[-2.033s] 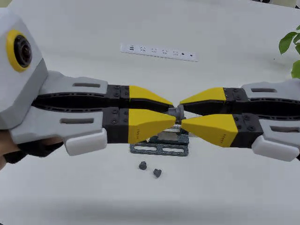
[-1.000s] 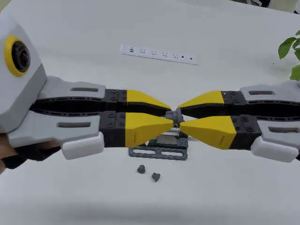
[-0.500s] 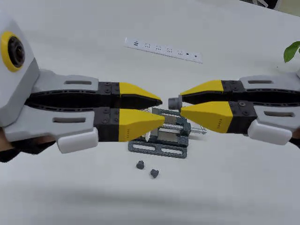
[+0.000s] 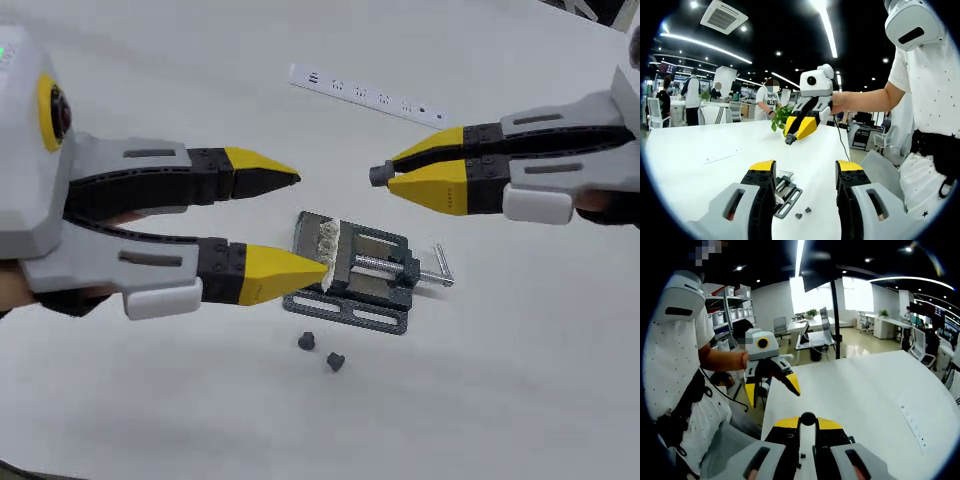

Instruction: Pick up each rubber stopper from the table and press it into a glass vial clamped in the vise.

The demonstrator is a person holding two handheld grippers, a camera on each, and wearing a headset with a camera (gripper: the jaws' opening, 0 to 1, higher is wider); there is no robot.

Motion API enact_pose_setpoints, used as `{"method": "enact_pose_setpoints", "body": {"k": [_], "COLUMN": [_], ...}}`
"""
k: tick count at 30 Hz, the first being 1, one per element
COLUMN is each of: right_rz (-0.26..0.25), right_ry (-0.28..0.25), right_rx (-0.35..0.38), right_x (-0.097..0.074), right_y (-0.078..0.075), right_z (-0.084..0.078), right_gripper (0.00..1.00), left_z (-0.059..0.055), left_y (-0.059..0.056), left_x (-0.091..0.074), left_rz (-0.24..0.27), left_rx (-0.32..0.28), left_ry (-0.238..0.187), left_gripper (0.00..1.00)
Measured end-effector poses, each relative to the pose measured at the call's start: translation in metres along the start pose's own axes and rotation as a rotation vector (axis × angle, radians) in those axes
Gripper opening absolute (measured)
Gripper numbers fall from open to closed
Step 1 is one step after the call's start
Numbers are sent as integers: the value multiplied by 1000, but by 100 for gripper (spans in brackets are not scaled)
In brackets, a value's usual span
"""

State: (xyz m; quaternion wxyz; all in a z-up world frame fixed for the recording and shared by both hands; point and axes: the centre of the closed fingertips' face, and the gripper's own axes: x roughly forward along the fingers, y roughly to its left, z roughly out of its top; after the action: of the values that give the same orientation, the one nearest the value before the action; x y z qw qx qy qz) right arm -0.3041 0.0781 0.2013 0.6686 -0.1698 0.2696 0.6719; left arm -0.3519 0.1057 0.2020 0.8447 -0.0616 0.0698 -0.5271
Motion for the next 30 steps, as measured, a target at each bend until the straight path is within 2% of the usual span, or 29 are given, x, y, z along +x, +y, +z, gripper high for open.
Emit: {"method": "enact_pose_setpoints", "body": {"k": [2, 4, 8, 11, 14, 18, 22, 30], "right_rz": [-20, -18, -32, -31, -29, -16, -4, 10], "right_ry": [74, 106, 231, 298, 393, 458, 518, 609], "right_rx": [-20, -14, -55, -71, -121, -145, -169, -194], "right_x": [6, 12, 27, 37, 46, 58, 68, 83], "right_y": [-18, -25, -46, -55, -63, -66, -78, -93], "right_z": [-12, -17, -36, -48, -63, -78, -92, -115], "right_gripper": [5, 5, 5, 5, 5, 5, 5, 5], "left_z": [-6, -9, -17, -22, -31, -40, -54, -68], "left_y": [3, 6, 13, 17, 21, 25, 29, 32], "left_x": [-1, -3, -5, -7, -8, -7, -4, 1], "left_rz": [14, 22, 50, 59, 68, 78, 90, 91], "left_rx": [12, 15, 39, 48, 62, 75, 96, 111], "left_ry": [18, 25, 47, 58, 83, 105, 155, 180], "left_gripper": [51, 53, 61, 66, 70, 77, 82, 99]}}
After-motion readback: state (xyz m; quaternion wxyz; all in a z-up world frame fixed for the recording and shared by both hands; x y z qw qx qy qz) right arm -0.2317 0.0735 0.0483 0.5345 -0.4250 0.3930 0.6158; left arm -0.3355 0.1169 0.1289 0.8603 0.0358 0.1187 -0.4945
